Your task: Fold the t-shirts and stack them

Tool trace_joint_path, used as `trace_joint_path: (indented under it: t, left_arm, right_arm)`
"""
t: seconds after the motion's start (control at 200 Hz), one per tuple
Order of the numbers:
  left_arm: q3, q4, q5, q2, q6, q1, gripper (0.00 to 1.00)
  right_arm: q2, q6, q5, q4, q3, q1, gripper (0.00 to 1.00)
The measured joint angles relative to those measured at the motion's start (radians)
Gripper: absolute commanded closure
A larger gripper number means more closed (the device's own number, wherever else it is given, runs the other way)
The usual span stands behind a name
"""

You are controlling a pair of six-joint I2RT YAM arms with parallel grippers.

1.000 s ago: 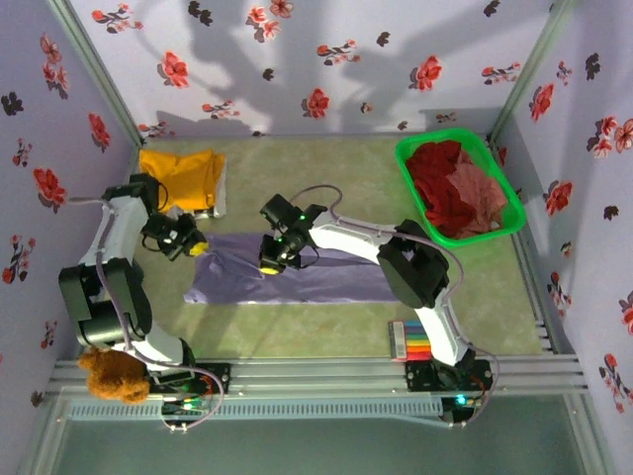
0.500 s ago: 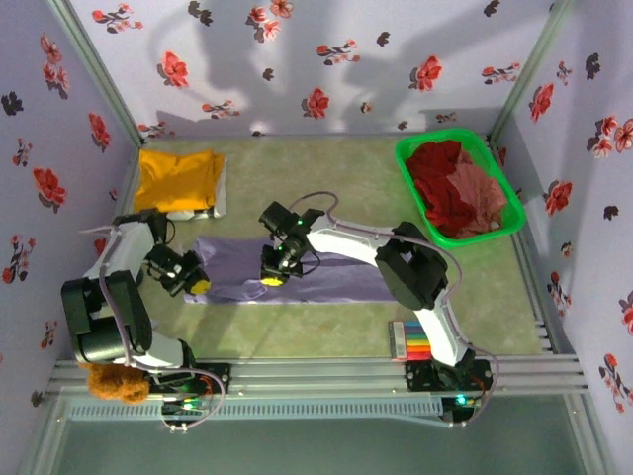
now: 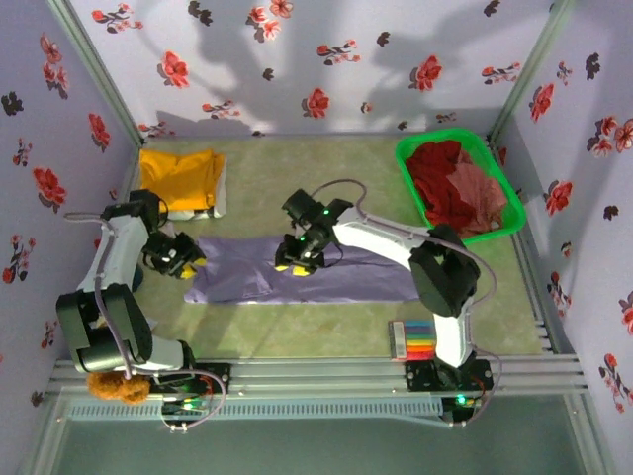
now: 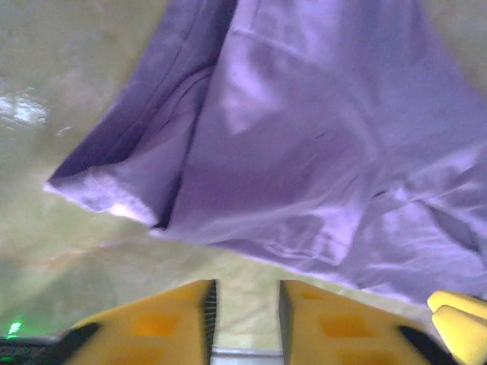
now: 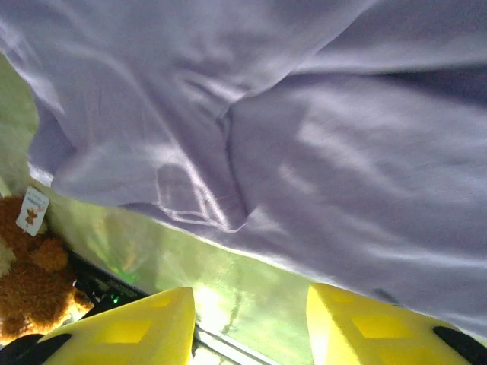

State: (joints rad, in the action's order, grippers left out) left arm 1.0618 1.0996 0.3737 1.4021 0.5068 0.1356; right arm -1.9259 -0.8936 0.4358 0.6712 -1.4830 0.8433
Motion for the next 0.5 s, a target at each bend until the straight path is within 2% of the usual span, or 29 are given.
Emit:
trace_joint_path:
  t: [0.015,0.19,0.3,0.5]
  left_arm:
    - [-0.004,-0.015,0.005,0.000,0.006,-0.004,1.00]
    - [-0.128,-0.225,0.048,0.011,0.126,-0.053,1.00]
    - [-0.150,-0.306,0.045,0.064,0.173,-0.108,1.00]
    - [-0.164,-0.414,0.029,0.175,0.203,-0.168,1.00]
  right_arm:
    - [0.004,0.003,-0.006,0.000,0.005,-0.011,0.67]
    - [0.007,0.049,-0.064,-0.003,0.076,-0.132,0.86]
    - [0.006,0.074,-0.090,-0.005,0.100,-0.181,0.92]
    - [0.000,0.083,-0.119,-0.049,0.175,-0.246,0.95]
